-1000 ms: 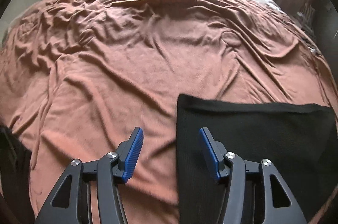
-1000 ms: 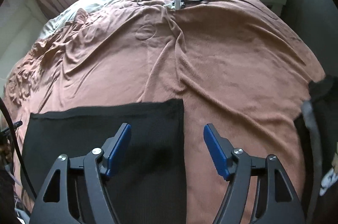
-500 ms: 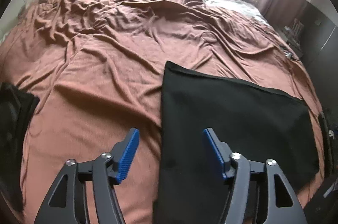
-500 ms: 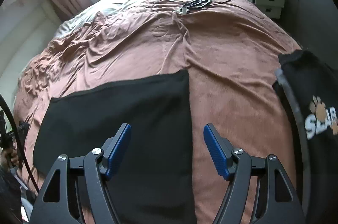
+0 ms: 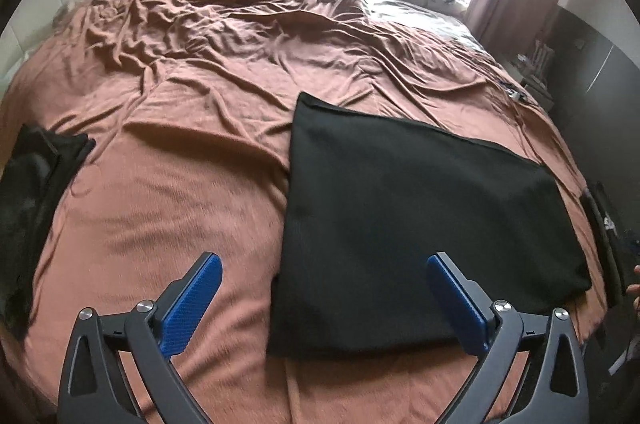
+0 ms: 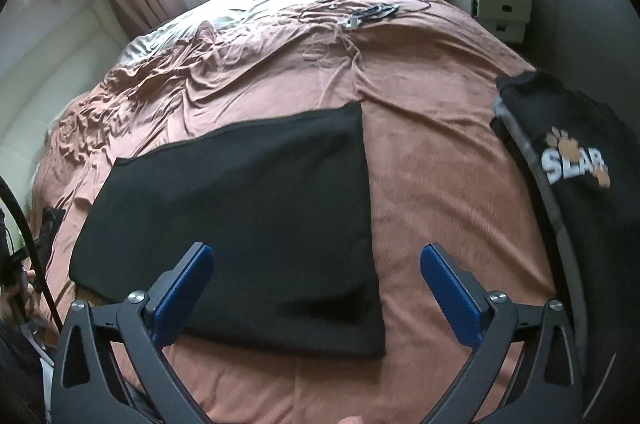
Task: Fold small clothes
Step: 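Open both grippers and raise them over the folded black rectangle, then close both grippers on the edge of the folded shirt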
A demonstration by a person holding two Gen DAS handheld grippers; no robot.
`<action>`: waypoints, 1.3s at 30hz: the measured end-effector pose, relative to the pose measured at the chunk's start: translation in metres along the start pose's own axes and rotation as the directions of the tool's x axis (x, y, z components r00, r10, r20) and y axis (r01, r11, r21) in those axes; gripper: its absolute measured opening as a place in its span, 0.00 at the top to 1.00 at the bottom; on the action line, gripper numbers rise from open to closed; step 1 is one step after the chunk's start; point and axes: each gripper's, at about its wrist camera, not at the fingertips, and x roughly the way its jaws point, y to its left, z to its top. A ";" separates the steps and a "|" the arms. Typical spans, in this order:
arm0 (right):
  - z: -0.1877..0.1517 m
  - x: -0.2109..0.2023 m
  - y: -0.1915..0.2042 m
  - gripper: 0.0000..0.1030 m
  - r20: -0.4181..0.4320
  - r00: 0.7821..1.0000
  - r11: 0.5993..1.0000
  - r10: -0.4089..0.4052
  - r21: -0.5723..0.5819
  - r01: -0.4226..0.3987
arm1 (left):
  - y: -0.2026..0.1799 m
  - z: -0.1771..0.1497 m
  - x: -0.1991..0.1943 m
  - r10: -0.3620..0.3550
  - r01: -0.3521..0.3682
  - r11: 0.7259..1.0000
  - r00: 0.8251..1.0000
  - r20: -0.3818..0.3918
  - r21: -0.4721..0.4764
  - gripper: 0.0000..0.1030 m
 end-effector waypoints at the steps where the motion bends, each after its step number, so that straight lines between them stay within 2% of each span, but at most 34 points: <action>1: -0.004 -0.001 0.000 0.00 -0.005 1.000 1.000 -0.001 0.002 0.001 | 0.000 -0.005 -0.003 -0.010 0.010 1.000 1.000 -0.001 -0.009 0.00; 11: -0.040 -0.015 -0.018 0.00 0.006 1.000 0.996 0.029 0.082 -0.030 | 0.002 -0.049 -0.014 -0.095 0.094 0.993 0.995 -0.009 -0.069 0.00; 14: -0.052 -0.014 -0.021 0.00 0.005 0.998 0.993 0.056 0.104 -0.056 | 0.006 -0.059 -0.015 -0.099 0.098 0.991 0.995 -0.013 -0.096 0.01; 18: -0.068 -0.012 -0.029 0.00 0.011 0.995 0.985 0.098 0.143 -0.099 | 0.014 -0.071 -0.017 -0.111 0.108 0.983 0.994 -0.008 -0.148 0.10; 21: -0.079 -0.008 -0.034 0.11 0.009 0.992 0.977 0.125 0.170 -0.124 | 0.022 -0.079 -0.014 -0.138 0.130 0.970 0.990 -0.025 -0.203 0.19; 23: -0.085 -0.003 -0.038 0.24 0.005 0.990 0.971 0.144 0.192 -0.143 | 0.026 -0.084 -0.012 -0.160 0.148 0.959 0.987 -0.030 -0.241 0.24; 25: -0.089 0.003 -0.041 0.27 -0.002 0.986 0.963 0.167 0.216 -0.162 | 0.030 -0.088 -0.010 -0.163 0.147 0.952 0.986 -0.039 -0.270 0.27; 29: -0.095 0.018 -0.047 0.32 -0.013 0.977 0.944 0.213 0.260 -0.203 | 0.036 -0.092 -0.004 -0.182 0.155 0.931 0.982 -0.053 -0.330 0.39; 39: -0.104 0.047 -0.057 0.34 0.000 0.959 0.897 0.285 0.352 -0.267 | 0.041 -0.094 0.010 -0.258 0.216 0.877 0.965 -0.040 -0.430 0.40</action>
